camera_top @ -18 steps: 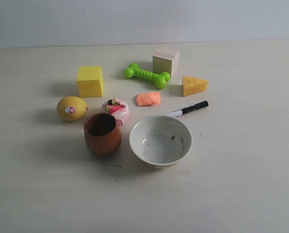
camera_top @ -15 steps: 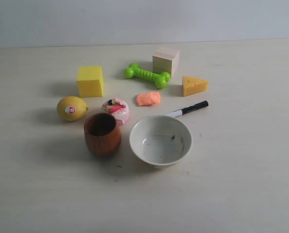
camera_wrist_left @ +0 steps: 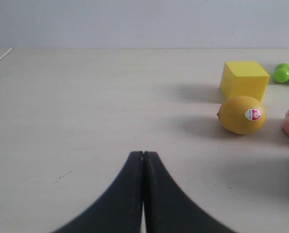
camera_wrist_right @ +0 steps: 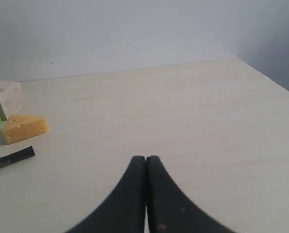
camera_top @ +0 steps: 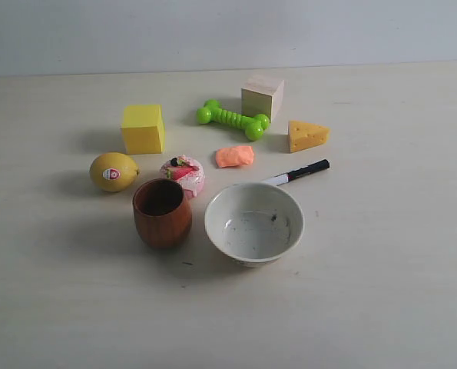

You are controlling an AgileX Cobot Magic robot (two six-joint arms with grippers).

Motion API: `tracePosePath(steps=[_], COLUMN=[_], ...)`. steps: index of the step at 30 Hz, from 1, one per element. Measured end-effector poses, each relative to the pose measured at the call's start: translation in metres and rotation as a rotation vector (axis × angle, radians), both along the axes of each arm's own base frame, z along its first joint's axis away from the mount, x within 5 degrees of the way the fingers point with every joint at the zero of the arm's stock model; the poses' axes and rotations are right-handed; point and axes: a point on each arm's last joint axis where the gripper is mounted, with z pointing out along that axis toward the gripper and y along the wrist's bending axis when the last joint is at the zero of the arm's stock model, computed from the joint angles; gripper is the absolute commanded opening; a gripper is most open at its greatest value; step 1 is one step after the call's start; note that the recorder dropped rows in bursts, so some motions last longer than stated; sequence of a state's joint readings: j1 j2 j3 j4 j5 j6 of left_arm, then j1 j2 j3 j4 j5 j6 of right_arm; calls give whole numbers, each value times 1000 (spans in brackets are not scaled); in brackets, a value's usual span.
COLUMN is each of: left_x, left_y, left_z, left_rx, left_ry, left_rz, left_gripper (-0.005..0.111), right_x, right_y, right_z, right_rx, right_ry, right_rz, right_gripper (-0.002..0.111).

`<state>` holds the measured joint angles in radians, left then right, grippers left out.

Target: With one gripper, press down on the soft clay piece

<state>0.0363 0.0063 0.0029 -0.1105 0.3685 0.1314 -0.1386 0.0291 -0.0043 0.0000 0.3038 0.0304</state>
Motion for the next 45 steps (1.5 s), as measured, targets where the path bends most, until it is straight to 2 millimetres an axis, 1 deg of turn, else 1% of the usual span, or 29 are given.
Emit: tracePosePath(steps=[3,6,14,19,23,25,28,30,33,36,42,45], left_x=[0,0,0,0,0,0,0,0,0,0,0,0], left_y=[0,0,0,0,0,0,0,0,0,0,0,0], left_z=[0,0,0,0,0,0,0,0,0,0,0,0], left_rx=[0,0,0,0,0,0,0,0,0,0,0,0], left_ry=[0,0,0,0,0,0,0,0,0,0,0,0], left_rz=[0,0,0,0,0,0,0,0,0,0,0,0], left_gripper=[0,0,0,0,0,0,0,0,0,0,0,0], right_x=[0,1,2,2,2,0,-3,-6,-11,-17,-27,-26], right_y=[0,0,0,0,0,0,-3,-4,-3,0,4,5], right_z=[1,6,27,30,36,43,54,60,81,105,157,181], right_rx=[-1,-9,-42,-46,-55,12,263,372,424,415,323,266], right_ry=[-10,-63,-301,-331,-396,-479,-641,-708,-763,-744,-625,-526], right_rz=[0,0,0,0,0,-6,-14,-10,10,30,23,15], right_gripper=[0,0,0,0,0,0,0,0,0,0,0,0])
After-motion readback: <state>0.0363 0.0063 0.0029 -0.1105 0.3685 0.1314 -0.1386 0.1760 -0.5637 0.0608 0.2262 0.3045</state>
